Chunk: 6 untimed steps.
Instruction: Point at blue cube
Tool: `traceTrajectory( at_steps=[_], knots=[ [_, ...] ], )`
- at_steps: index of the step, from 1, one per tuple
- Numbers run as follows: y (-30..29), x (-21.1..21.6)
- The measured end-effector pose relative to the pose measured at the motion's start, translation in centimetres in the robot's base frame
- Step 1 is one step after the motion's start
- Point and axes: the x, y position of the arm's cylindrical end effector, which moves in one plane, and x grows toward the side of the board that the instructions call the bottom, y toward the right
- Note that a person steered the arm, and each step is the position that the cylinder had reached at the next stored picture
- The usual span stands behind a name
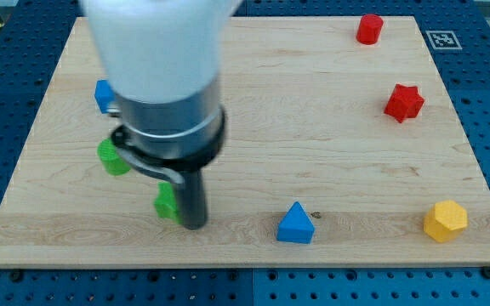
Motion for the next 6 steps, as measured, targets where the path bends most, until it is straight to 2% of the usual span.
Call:
traceTrajectory(
  at_steps=[1,4,5,6],
  knots=[
    [-3.5,-1.1],
    [-5.9,-4.2],
    [-0.9,-4.6],
    [2.0,-7.7]
  ],
)
